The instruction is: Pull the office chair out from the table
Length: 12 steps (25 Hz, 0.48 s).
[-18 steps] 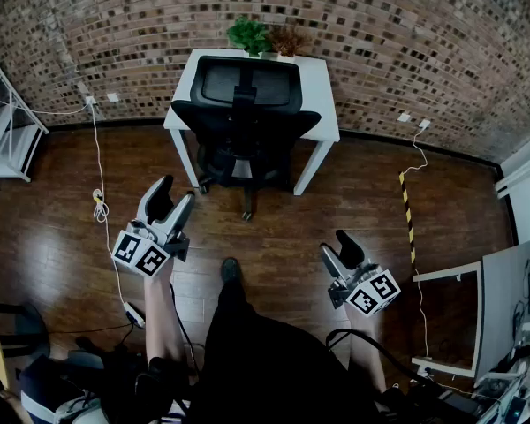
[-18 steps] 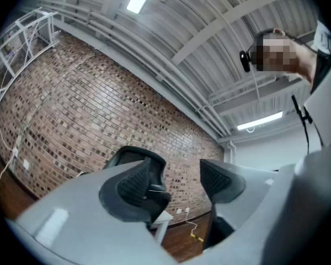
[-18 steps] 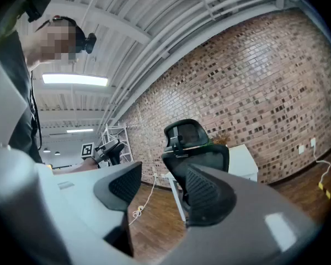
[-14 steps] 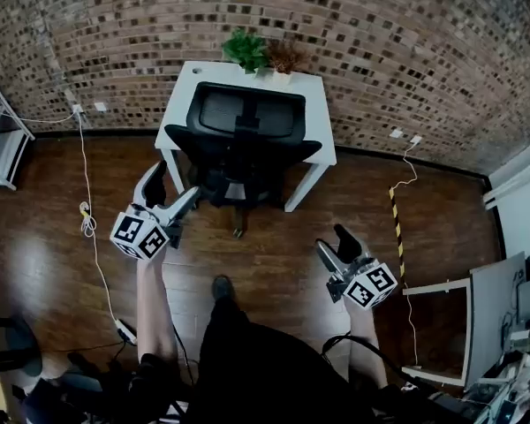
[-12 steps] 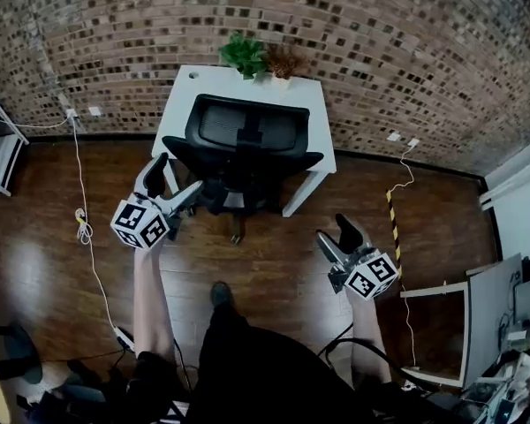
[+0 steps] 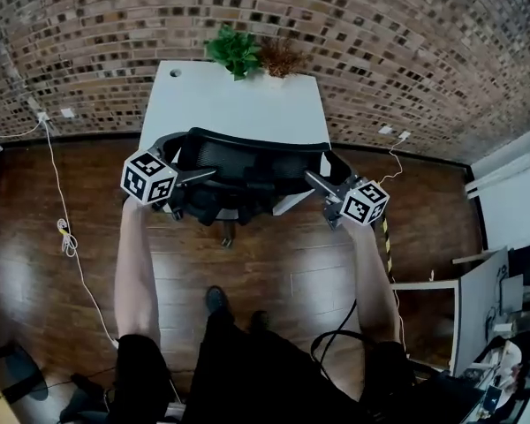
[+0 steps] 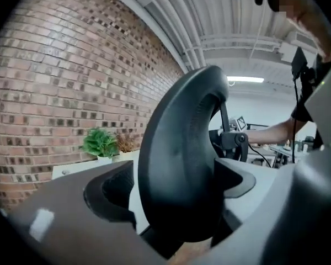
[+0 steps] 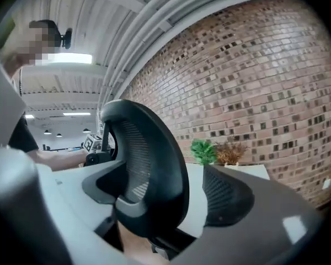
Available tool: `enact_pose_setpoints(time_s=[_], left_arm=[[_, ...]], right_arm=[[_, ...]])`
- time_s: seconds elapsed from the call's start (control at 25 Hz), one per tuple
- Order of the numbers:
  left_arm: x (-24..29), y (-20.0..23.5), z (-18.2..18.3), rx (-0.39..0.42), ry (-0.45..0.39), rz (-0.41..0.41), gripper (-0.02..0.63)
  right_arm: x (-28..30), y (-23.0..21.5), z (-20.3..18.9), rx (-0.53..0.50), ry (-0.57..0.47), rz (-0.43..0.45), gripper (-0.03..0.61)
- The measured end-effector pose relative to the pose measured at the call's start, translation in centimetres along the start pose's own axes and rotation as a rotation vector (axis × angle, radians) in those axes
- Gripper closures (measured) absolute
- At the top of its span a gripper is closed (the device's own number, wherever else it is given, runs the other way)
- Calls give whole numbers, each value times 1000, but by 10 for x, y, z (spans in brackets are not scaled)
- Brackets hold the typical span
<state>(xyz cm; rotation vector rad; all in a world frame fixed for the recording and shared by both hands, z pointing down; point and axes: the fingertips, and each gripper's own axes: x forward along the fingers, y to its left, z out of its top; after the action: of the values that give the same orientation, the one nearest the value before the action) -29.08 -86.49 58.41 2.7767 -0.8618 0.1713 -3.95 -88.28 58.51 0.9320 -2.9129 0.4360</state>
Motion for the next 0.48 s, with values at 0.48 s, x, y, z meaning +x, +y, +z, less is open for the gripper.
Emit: enact_pose_setpoints(time_s=[0.48], left_arm=[[-32,7,28,-53,44,-48,226]], right_arm=[[46,43,25,67,38,264,364]])
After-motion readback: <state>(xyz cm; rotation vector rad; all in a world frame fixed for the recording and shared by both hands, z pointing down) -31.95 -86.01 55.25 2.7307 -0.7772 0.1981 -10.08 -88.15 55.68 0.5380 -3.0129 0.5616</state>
